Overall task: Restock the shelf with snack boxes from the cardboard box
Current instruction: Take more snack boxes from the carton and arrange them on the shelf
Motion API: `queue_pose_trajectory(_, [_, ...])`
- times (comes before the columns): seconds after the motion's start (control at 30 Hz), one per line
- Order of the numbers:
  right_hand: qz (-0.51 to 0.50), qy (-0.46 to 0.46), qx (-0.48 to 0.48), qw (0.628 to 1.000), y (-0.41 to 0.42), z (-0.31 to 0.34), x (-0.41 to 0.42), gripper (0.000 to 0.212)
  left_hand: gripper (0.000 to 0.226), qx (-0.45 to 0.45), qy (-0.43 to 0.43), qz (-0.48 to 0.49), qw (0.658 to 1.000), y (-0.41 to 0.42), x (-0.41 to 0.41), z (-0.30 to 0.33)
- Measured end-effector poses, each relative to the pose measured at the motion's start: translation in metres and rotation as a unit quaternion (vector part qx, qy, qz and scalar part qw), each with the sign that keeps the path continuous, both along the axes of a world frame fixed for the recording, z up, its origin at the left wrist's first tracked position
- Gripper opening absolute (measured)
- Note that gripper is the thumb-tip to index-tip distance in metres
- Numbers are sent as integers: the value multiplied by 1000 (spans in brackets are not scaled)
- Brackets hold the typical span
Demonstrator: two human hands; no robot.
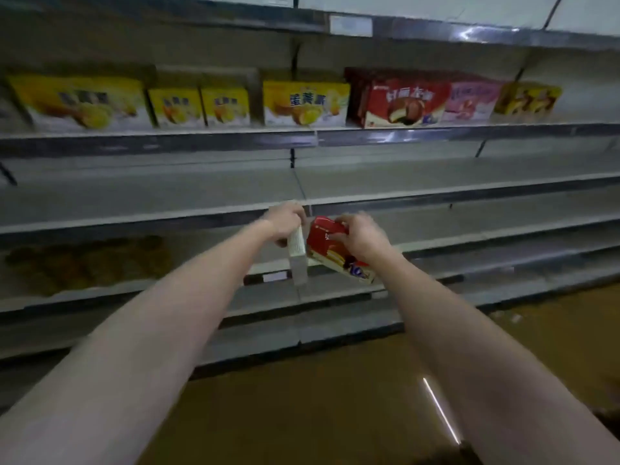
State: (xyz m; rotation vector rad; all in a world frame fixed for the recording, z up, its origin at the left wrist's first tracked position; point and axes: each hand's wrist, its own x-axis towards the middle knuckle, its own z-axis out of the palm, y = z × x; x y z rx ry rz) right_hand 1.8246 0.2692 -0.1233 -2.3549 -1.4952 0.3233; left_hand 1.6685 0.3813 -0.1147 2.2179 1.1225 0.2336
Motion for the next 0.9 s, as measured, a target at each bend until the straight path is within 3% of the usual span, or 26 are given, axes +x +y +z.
queue_pose_trajectory(0.2, [50, -28, 37, 998, 37, 16, -67, 40, 38, 70, 59, 68, 993, 20, -87, 20])
queue_pose_trajectory(0.5, [80, 11, 110, 991, 85, 58, -110, 36, 35, 211, 174, 147, 951, 44, -156, 55])
queue_pose_trajectory(0.67, [94, 7, 109, 990, 115, 81, -110, 27, 30, 140, 141, 128, 972, 68, -176, 76])
queue_pose_trajectory(0.9, [124, 20, 136, 983, 161, 94, -119, 36, 41, 107, 134, 137, 976, 95, -195, 99])
